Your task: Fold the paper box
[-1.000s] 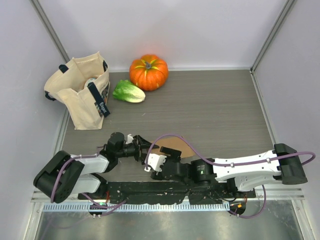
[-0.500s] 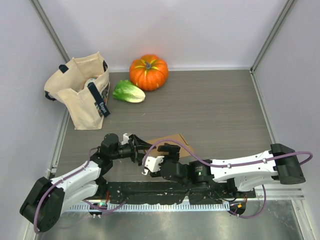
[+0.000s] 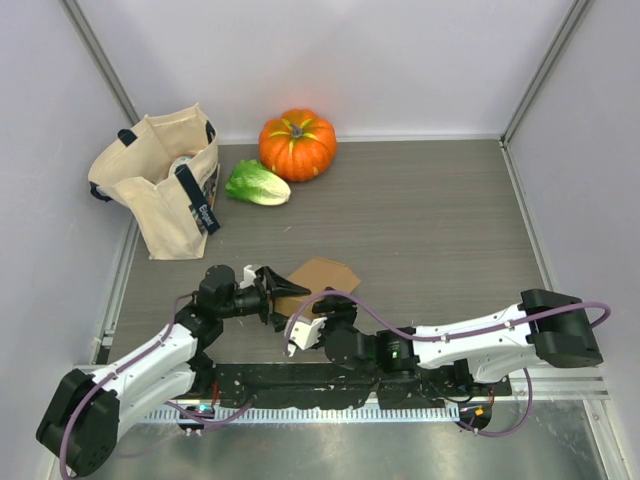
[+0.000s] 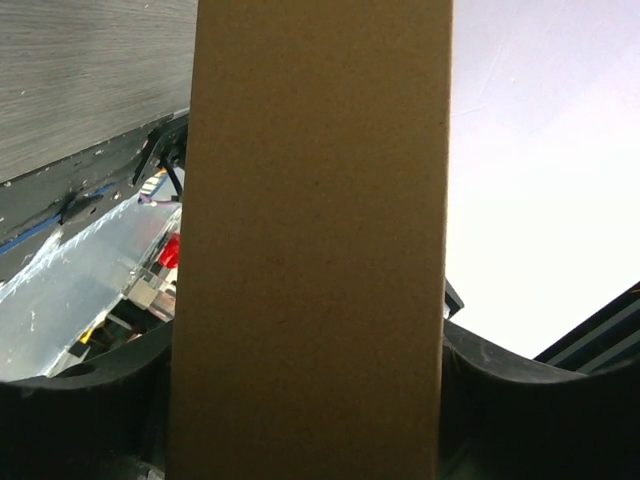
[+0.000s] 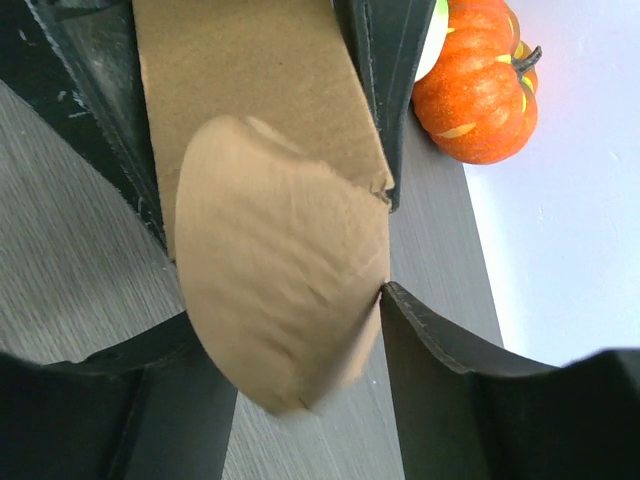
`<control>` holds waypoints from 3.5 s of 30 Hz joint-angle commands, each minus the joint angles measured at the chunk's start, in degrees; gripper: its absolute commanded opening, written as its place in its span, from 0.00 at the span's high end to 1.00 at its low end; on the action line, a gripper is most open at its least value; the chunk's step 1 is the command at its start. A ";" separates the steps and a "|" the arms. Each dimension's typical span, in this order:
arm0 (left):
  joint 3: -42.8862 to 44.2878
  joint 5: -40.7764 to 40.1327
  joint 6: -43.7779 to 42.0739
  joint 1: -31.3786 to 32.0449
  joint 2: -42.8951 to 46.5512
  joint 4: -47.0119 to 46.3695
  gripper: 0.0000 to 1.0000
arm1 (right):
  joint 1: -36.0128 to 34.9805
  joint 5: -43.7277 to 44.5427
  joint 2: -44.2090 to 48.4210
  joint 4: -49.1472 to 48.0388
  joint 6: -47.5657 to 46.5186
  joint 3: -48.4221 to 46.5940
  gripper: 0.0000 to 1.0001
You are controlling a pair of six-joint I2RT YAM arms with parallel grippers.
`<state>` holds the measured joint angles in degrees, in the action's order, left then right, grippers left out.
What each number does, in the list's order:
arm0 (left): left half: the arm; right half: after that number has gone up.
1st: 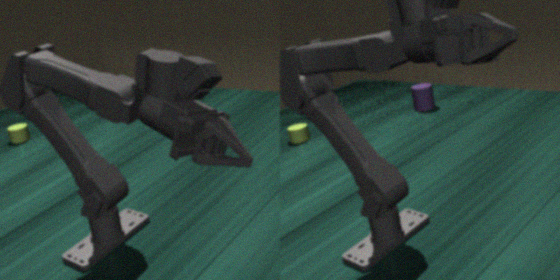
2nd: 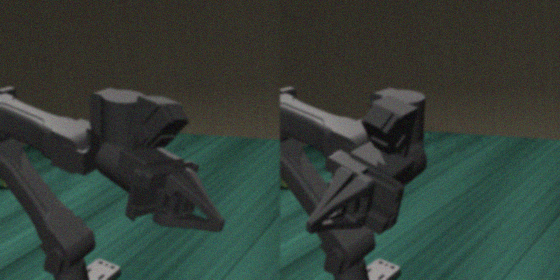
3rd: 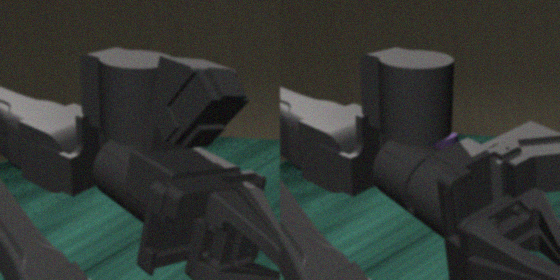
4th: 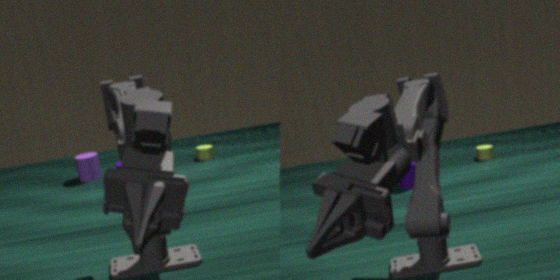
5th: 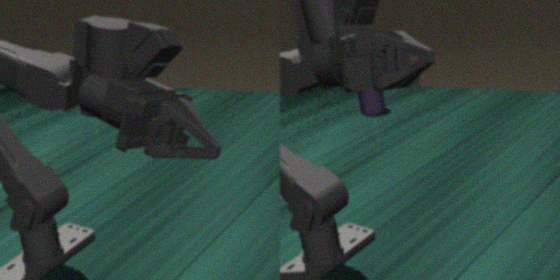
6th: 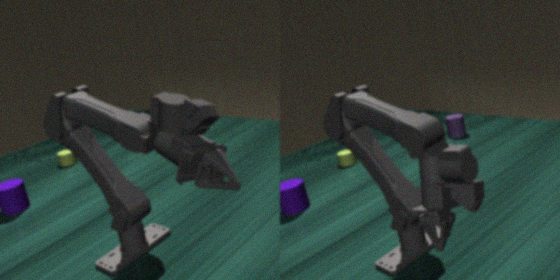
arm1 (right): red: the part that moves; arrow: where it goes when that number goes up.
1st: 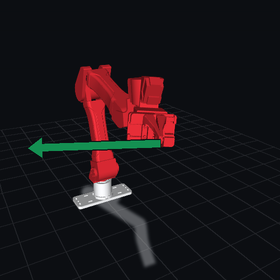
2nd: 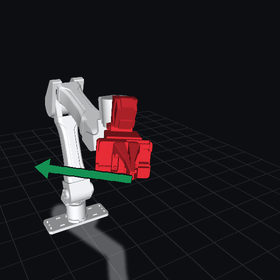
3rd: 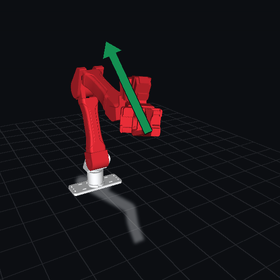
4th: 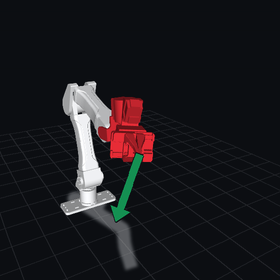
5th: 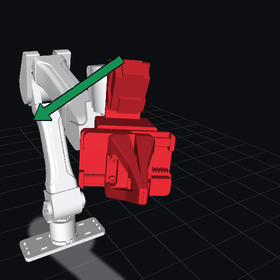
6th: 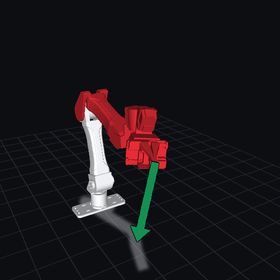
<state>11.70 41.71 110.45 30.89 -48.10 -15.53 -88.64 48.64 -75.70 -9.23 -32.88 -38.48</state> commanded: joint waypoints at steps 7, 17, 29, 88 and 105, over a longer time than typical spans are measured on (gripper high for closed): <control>0.25 -1.72 -1.03 0.04 0.20 -0.81 0.37 | -0.30 1.72 2.57 -11.86 0.54 1.65 0.51; -2.74 -1.90 6.08 0.04 -7.88 -21.53 0.40 | 3.02 3.76 19.43 13.69 30.03 -1.69 0.08; -0.81 -2.60 4.51 0.04 -15.71 -32.71 0.47 | 28.79 -25.85 32.21 36.18 80.97 -8.51 0.00; 2.61 -10.58 -29.09 0.04 8.84 13.27 0.06 | 47.86 -42.75 14.02 20.97 102.52 -7.80 0.50; 18.36 -24.23 -54.99 0.13 13.12 42.61 0.11 | 49.79 -43.02 -8.21 71.54 81.49 -37.27 0.52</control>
<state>28.97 18.04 60.84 30.96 -34.46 25.85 -39.13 3.55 -80.14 50.35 53.56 -68.88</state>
